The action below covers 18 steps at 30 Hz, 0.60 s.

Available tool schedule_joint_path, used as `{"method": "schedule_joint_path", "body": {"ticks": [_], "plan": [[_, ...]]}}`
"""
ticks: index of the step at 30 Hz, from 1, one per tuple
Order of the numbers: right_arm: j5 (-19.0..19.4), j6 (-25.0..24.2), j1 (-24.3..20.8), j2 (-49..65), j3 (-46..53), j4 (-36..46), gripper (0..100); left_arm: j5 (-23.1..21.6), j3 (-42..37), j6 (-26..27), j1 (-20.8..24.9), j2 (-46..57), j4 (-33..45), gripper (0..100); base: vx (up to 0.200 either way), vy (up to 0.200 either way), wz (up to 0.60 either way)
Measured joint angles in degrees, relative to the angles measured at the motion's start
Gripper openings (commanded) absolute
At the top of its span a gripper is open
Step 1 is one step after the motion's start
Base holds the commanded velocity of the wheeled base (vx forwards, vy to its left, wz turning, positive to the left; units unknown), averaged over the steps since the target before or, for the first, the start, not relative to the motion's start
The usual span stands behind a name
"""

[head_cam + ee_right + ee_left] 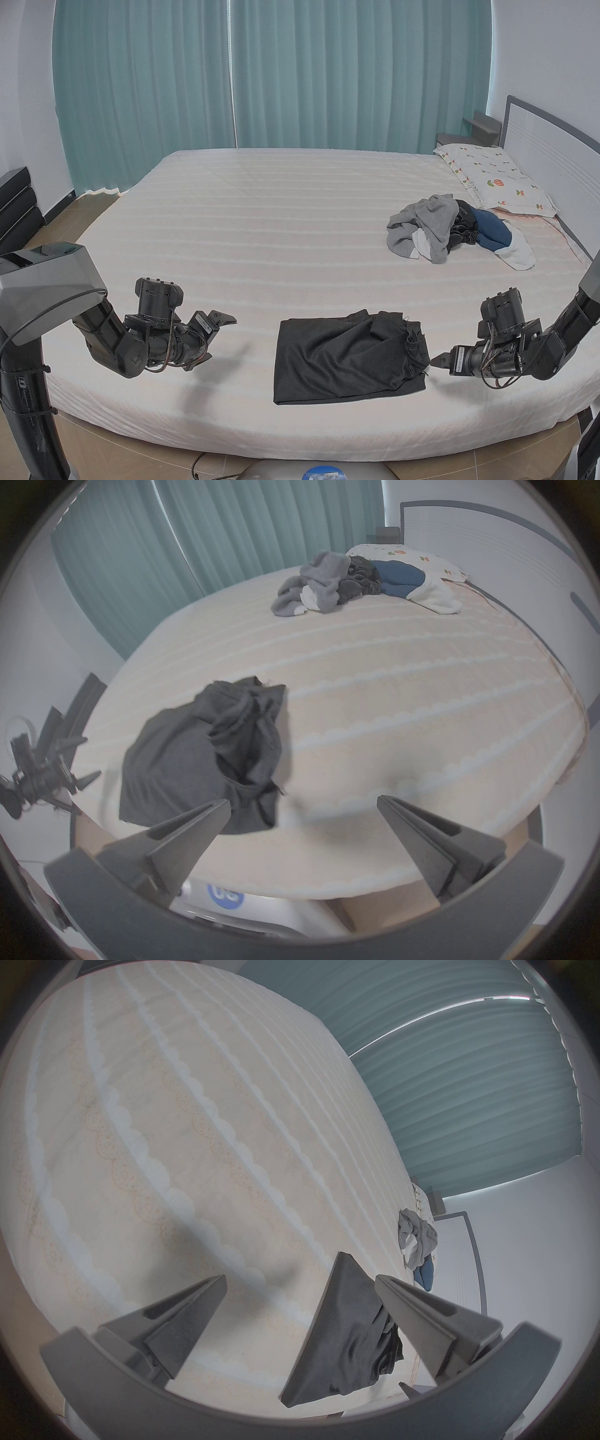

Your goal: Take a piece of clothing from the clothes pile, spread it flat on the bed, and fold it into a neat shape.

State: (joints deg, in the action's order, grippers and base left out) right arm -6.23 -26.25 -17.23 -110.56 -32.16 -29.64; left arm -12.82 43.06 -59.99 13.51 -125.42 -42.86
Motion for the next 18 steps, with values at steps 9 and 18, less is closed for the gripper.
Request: {"method": "schedule_joint_path", "body": {"ticks": [9,18], "plan": [[-0.9,-2.7,-3.7,-6.7,-10.8,0.6,100,0.0,0.0,0.0,0.0,0.0,0.0,100,0.000,0.000,0.00],[-5.2,-2.4,-4.3,-14.8,-15.5,1.1,100,0.0,0.0,0.0,0.0,0.0,0.0,100,0.000,0.000,0.00]]}}
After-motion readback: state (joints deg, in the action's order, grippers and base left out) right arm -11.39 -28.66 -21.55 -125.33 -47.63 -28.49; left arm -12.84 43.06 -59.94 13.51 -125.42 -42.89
